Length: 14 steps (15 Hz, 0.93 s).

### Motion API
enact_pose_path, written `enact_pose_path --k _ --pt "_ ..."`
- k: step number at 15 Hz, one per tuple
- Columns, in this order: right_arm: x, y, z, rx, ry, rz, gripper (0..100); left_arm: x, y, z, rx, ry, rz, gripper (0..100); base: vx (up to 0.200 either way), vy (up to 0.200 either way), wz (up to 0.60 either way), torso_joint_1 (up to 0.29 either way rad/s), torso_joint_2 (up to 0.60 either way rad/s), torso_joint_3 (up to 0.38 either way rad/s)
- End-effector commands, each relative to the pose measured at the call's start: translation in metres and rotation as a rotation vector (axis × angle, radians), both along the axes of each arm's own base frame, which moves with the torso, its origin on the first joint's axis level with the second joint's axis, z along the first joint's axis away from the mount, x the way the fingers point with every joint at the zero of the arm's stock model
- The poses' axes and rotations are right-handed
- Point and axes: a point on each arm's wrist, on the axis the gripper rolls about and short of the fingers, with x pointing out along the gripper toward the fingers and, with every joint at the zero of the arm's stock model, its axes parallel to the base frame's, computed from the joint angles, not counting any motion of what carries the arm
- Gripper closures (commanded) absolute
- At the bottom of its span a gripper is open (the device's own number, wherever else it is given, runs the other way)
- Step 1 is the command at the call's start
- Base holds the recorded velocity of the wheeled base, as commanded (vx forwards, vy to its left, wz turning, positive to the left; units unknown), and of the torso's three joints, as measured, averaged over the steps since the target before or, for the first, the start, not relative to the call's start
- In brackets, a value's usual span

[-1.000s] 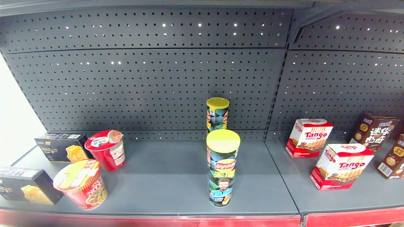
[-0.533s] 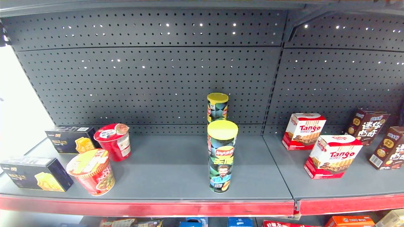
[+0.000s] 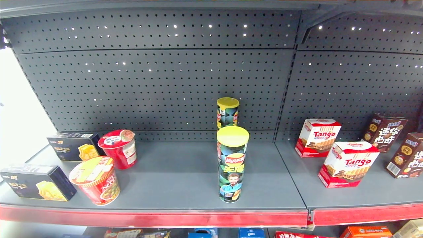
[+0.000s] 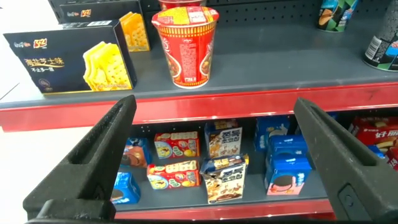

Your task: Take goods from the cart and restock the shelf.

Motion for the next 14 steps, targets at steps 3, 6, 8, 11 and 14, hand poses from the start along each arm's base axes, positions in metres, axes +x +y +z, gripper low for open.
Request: enact_pose_path --k 3,6,8,11,14 --pt "0.0001 0.0000 0.0000 0.000 0.001 0.000 0 0.0000 0.0000 0.0000 0.004 0.000 0.000 0 0.000 0.000 0.00 0.000 0.00 0.000" --pt "0.0001 0.0000 0.0000 0.000 0.001 0.000 0 0.0000 0.0000 0.0000 0.003 0.000 0.000 0 0.000 0.000 0.00 0.000 0.00 0.000" --pt "0.0001 0.0000 0.0000 0.000 0.001 0.001 0 0.0000 0.0000 0.0001 0.000 -0.002 0.000 0 0.000 0.000 0.00 0.000 0.00 0.000" --pt "0.0001 0.0000 0.0000 0.000 0.001 0.000 0 0.0000 0.0000 0.0000 -0.002 0.000 0.000 0 0.000 0.000 0.00 0.000 0.00 0.000" --pt "0.0001 0.0000 0.0000 0.000 0.001 0.001 0 0.0000 0.0000 0.0000 0.000 0.000 0.000 0 0.000 0.000 0.00 0.000 0.00 0.000"
